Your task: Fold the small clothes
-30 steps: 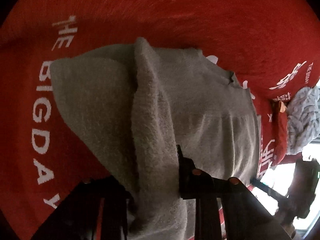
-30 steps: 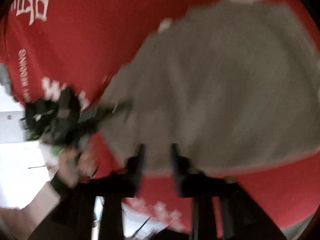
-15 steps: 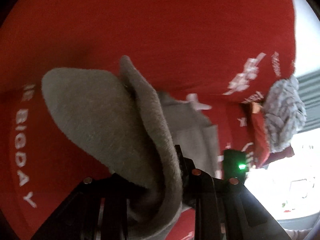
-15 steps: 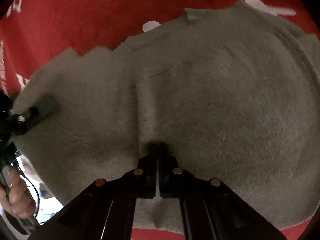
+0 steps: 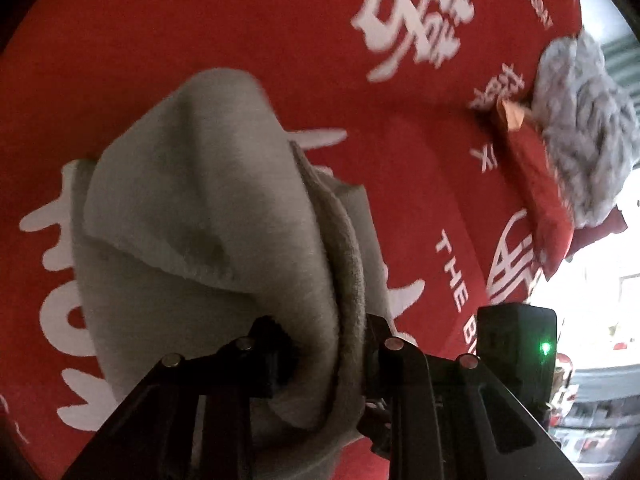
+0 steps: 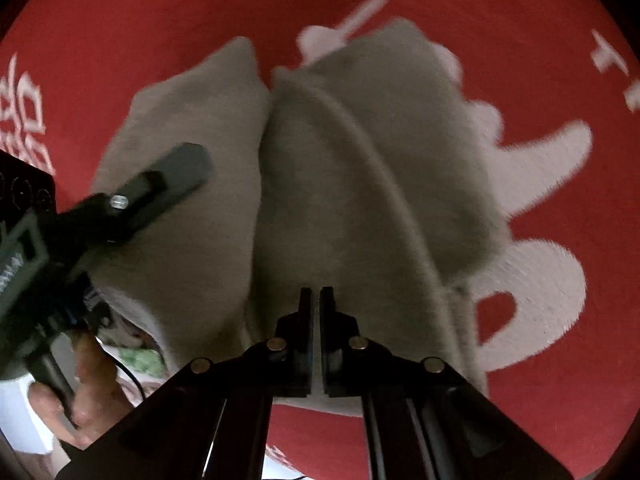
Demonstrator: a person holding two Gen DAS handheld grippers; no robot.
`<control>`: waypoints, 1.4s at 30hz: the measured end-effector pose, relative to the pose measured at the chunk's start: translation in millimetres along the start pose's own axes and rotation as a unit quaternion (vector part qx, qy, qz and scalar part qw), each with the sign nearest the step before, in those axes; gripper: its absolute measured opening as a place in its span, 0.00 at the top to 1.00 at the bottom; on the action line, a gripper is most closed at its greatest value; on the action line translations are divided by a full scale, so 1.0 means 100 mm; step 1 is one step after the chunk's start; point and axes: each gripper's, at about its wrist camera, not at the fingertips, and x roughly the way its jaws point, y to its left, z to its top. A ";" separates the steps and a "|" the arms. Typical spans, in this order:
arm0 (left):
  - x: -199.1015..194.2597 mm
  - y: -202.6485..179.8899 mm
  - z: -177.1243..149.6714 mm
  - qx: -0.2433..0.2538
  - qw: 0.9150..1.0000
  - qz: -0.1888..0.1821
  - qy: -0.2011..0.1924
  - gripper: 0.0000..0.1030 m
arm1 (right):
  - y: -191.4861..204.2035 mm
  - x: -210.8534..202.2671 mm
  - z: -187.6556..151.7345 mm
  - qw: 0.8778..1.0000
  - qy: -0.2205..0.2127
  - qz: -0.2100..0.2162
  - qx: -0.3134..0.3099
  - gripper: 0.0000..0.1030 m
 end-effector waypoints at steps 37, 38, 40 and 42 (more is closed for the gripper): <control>-0.54 0.88 -0.67 -0.045 0.983 0.168 -0.056 0.40 | 0.38 -0.01 0.63 0.984 0.008 -0.138 -0.111 0.86; -0.56 0.89 -0.65 -0.044 0.983 0.168 -0.061 0.40 | 0.30 -0.07 0.59 0.982 0.001 -0.141 -0.123 0.87; -0.60 0.90 -0.64 -0.042 0.982 0.169 -0.067 0.40 | 0.37 -0.21 0.53 0.980 -0.031 -0.132 -0.147 0.87; -0.54 0.93 -0.67 -0.041 0.982 0.175 -0.056 0.40 | 0.28 -0.32 0.52 0.980 -0.045 -0.130 -0.142 0.87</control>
